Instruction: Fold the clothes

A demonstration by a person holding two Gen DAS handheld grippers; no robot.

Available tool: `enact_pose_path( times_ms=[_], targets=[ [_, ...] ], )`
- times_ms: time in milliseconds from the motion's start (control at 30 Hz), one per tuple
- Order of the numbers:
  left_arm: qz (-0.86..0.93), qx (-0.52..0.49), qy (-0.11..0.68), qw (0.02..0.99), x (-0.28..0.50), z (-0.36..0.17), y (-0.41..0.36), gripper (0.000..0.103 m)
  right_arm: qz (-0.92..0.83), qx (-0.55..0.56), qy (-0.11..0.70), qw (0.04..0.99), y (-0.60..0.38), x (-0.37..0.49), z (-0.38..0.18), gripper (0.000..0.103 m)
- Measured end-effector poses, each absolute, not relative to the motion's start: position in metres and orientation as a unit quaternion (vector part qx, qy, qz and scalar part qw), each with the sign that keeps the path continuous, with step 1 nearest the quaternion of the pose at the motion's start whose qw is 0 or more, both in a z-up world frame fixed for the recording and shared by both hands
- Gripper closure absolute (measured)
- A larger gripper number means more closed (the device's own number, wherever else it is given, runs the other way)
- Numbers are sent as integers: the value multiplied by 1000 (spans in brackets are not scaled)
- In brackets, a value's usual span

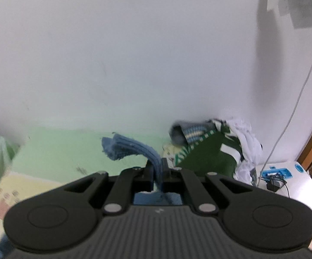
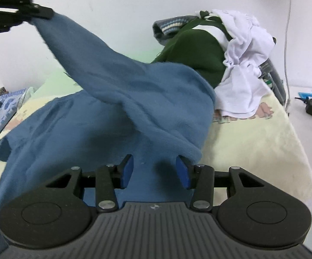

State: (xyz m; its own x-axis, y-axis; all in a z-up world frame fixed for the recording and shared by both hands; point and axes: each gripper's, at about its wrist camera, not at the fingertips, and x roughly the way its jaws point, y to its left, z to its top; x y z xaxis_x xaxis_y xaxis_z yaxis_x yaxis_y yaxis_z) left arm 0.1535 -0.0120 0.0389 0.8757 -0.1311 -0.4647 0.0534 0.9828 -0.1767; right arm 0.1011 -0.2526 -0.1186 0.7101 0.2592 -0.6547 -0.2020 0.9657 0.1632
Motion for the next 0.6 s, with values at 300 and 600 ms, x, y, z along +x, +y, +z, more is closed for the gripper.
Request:
enact_pose_path(
  times_ms=[300,600],
  targets=[
    [-44,-64,268,960,147,19,50,103,104,-12,352,930,-223,57,-118,56],
    [-37,-51,279,958,134,-13,105,103,16,-80,353,932,-218,23,-128,56]
  ],
)
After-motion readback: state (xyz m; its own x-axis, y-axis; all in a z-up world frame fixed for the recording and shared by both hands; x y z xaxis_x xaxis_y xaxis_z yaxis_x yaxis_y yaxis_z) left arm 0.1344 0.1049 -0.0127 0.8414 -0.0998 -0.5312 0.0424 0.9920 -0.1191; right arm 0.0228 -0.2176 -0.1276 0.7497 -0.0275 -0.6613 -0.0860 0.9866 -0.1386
